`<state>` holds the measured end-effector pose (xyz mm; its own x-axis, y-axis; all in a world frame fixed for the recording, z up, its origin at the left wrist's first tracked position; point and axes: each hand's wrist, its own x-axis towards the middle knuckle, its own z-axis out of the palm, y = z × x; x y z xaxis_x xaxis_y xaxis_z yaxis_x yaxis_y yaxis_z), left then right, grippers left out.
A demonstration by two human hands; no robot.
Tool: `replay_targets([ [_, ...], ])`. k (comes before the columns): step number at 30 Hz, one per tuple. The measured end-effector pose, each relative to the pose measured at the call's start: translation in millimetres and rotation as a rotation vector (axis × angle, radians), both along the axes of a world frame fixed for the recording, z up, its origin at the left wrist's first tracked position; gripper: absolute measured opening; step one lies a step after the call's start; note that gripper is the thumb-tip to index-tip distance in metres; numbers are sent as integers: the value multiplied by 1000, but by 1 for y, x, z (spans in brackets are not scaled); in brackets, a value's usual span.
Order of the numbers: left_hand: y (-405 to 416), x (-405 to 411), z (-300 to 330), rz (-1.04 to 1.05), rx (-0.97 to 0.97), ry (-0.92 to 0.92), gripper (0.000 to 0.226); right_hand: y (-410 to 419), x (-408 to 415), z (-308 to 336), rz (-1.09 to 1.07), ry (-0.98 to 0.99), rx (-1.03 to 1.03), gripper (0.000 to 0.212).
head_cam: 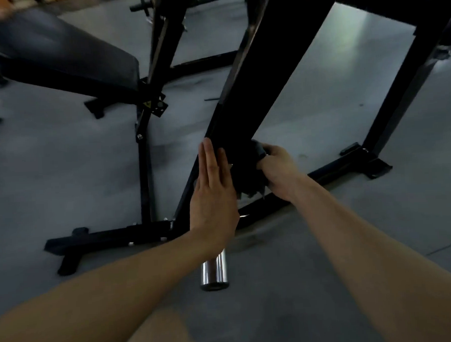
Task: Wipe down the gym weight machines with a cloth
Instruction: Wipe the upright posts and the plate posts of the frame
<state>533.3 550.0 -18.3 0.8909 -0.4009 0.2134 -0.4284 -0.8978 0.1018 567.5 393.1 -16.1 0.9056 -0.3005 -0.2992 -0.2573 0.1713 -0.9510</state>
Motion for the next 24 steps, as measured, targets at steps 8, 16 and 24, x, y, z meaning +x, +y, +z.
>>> replay_targets([
  [8,-13,1,-1,190,293,-55,106,-40,14,-88,17,37,282,39],
  [16,-26,-13,8,-292,1398,-242,81,-20,-5,-200,107,139,483,29],
  [24,-61,34,14,-182,1861,-58,97,60,-1,-204,431,-20,163,44],
])
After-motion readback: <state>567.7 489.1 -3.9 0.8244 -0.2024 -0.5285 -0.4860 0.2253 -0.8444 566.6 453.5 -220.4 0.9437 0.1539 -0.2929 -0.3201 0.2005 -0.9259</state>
